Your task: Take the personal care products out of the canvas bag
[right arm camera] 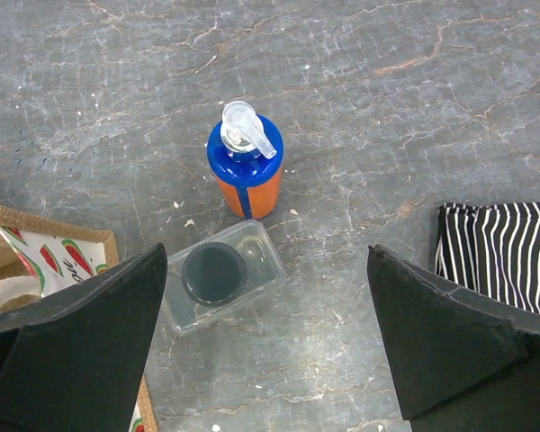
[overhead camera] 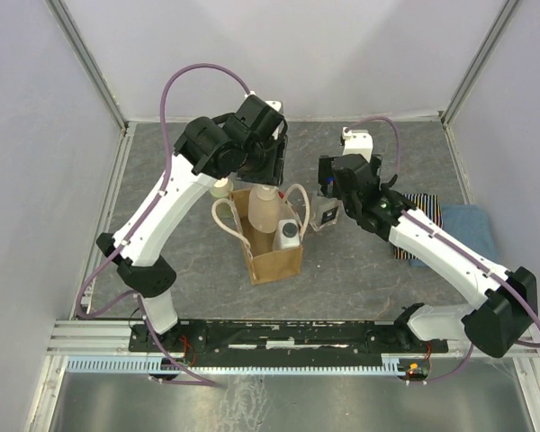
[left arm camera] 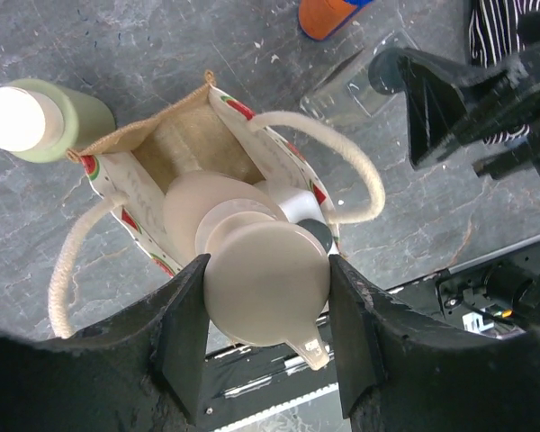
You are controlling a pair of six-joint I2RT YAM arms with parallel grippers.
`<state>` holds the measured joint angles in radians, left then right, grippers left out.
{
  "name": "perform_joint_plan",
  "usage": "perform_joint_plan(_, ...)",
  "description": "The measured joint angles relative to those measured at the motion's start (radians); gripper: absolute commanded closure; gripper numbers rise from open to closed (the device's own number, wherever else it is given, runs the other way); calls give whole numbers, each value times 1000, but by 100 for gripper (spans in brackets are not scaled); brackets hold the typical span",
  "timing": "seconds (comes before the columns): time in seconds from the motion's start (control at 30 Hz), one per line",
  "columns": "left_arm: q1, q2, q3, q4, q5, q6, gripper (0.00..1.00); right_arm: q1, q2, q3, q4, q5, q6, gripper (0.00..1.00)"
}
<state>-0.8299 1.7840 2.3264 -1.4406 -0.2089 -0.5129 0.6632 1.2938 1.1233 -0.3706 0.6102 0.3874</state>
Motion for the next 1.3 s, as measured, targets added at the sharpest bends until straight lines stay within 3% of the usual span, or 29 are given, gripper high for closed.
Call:
perform_joint_plan(0.3,98,31,23,47,12,-1,91,-11,-43,0,-12,-4,1,0)
perform_joint_plan(0.8,372,60,45,173,144,0,92,-24,-44,0,-48,-20,17,0)
perform_joint_plan(1.3,429,88,74,258,242,-22,92,-31,-44,0,-52,-27,20,0)
